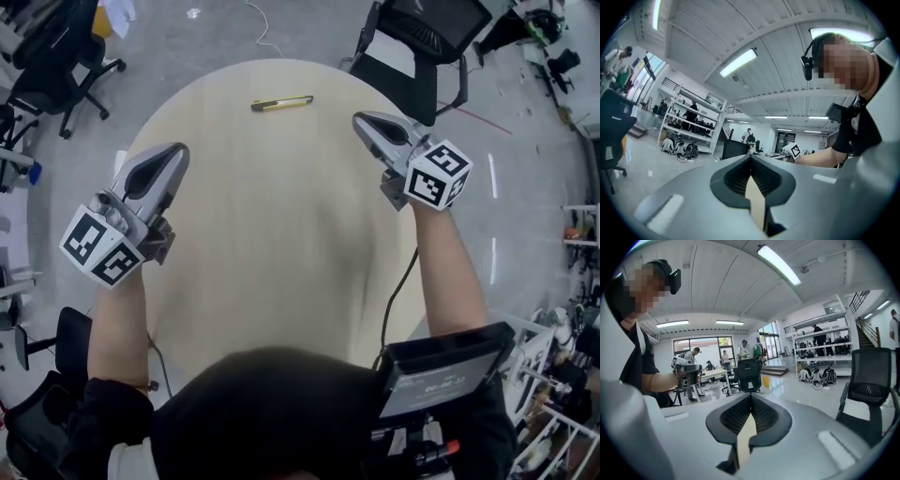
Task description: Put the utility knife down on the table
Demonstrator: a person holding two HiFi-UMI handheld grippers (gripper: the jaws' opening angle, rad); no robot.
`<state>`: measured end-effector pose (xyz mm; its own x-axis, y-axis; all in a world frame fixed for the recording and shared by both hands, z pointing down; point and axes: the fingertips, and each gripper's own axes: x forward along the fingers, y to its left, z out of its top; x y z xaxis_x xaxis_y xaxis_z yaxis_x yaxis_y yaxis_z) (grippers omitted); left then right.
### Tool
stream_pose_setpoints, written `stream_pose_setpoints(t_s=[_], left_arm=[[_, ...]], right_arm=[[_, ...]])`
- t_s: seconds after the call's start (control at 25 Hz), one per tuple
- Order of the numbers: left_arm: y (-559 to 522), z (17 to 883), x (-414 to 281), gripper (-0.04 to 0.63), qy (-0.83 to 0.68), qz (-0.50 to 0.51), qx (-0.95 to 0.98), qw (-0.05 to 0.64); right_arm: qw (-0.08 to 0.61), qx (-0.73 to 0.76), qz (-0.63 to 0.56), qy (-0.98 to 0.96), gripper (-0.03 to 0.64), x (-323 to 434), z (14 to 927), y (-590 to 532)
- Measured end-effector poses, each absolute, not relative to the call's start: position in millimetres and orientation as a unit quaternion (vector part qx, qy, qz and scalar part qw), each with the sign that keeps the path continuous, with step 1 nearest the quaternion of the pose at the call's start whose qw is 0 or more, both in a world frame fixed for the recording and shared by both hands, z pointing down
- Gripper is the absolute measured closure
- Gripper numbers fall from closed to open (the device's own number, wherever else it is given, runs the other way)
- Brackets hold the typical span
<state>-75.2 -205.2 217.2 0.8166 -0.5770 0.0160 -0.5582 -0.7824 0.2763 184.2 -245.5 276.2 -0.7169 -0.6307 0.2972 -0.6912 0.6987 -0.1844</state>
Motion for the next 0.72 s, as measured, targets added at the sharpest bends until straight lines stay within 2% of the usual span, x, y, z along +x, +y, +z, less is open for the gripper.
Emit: stream_pose_setpoints(t_s=[0.36,0.72], left_arm=[[-111,155,-117,0.597,-0.286,-0.054,0.948,0.133],[-9,128,-179,0.597,-0.255,-0.042,0.956,0.139]], right_arm=[[0.082,0.393,0.142,-0.905,0.603,161,205,-151],[0.040,0.406,0.160,-0.899,0.603,102,171,-44]])
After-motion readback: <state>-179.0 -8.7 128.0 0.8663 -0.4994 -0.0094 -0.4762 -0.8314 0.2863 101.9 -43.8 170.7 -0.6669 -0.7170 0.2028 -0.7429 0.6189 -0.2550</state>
